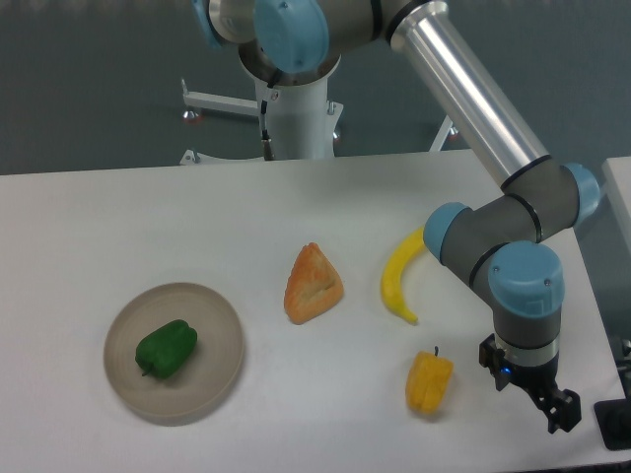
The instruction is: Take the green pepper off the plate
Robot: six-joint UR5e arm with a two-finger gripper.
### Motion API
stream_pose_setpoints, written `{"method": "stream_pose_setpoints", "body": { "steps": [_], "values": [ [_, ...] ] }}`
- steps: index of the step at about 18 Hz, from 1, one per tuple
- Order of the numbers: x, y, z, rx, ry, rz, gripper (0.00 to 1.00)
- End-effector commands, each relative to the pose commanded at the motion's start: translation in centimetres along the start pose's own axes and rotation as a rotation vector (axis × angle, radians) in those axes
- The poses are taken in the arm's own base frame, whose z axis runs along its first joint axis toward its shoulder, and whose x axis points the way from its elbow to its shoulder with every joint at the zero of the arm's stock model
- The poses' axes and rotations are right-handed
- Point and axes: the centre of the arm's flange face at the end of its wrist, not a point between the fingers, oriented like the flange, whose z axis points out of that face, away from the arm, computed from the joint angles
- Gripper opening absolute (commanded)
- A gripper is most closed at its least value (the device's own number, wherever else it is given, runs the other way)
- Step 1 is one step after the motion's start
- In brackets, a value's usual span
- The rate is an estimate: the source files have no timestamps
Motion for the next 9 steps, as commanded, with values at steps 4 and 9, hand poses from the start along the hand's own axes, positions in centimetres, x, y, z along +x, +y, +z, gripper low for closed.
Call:
{"method": "stream_pose_setpoints", "body": {
  "steps": [4, 9],
  "values": [
    [0.5, -0.9, -0.3, 0.002, 0.004, -0.002, 1.00],
    [2.9, -1.8, -3.4, 0.022, 0.034, -0.039, 1.00]
  ]
}}
